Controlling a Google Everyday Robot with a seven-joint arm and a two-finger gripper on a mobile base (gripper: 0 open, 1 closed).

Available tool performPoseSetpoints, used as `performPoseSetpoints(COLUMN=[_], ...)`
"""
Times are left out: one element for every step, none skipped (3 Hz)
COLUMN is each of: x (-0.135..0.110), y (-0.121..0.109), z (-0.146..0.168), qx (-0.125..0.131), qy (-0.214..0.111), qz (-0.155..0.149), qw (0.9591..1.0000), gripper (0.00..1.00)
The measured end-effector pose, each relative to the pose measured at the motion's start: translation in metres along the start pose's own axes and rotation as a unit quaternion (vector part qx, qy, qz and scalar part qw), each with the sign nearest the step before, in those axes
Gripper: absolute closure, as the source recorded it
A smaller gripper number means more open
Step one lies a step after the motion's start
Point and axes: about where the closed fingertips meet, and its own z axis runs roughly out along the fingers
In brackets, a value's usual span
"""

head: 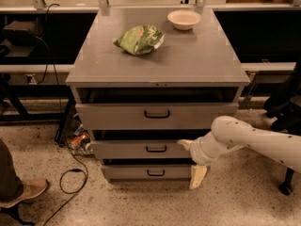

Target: Open middle drawer

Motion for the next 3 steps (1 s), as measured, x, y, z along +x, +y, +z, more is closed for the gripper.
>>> performPoseSetpoints(x=[0.038,0.055,0.077], y=[-0.035,-0.055,-0.071], z=[0.009,0.016,0.048], qx=[0.069,0.097,0.087], qy=[0.030,0.044,0.052], qz=[-0.013,-0.020,-0.011], qw=[0.9971,0.9941,0.9948], gripper=[0.00,0.00,0.00])
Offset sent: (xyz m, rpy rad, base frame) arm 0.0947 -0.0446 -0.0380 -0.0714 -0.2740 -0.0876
